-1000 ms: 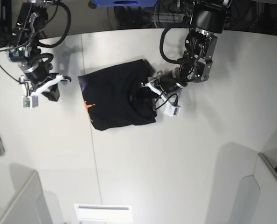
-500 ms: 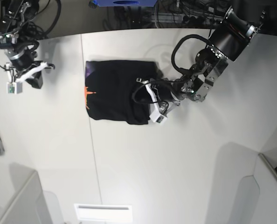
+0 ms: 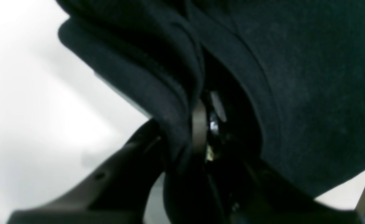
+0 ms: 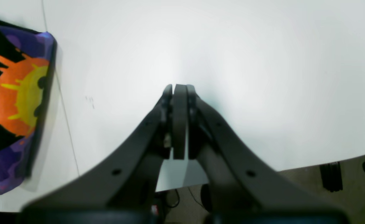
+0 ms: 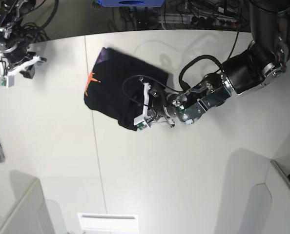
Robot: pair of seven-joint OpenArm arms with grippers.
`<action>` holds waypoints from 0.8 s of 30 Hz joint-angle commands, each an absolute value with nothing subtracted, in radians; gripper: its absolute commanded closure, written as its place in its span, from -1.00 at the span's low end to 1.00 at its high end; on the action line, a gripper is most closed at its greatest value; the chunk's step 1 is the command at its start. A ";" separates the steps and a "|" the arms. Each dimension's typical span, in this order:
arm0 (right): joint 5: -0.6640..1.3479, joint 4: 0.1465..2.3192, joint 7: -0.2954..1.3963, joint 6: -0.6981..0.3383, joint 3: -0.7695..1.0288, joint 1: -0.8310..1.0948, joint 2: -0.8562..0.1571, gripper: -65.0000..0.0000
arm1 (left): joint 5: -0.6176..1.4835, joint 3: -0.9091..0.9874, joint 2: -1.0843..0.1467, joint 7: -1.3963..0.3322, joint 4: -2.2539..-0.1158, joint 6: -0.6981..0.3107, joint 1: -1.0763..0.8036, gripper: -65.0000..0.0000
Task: Fold the T-shirt properly
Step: 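Push and square the folded shirt bundle with the left gripper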
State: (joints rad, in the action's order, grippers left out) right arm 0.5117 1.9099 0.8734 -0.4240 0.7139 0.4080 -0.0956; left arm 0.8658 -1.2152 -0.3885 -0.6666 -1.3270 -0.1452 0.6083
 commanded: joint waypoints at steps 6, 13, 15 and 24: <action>0.518 1.923 0.883 -0.429 0.733 0.414 -0.065 1.00 | 0.860 -1.417 -0.386 -0.674 -1.337 -0.143 0.774 1.00; 0.516 1.923 0.877 -0.427 0.740 0.440 -0.018 1.00 | 0.797 -1.484 -0.357 -0.671 -1.348 -0.143 0.886 1.00; 0.516 1.923 0.877 -0.427 0.753 0.447 -0.002 1.00 | 0.696 -1.484 -0.357 -0.671 -1.385 -0.145 0.886 1.00; 0.516 1.922 0.874 -0.427 0.800 0.481 0.041 1.00 | 0.231 -1.465 -0.354 -0.667 -1.477 -0.443 0.745 1.00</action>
State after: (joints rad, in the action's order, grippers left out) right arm 0.5049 1.9091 0.8886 -0.4267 0.7948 0.4747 0.0448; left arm 0.2062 -1.4689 -0.3546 -0.6636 -1.4696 -0.4366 0.7235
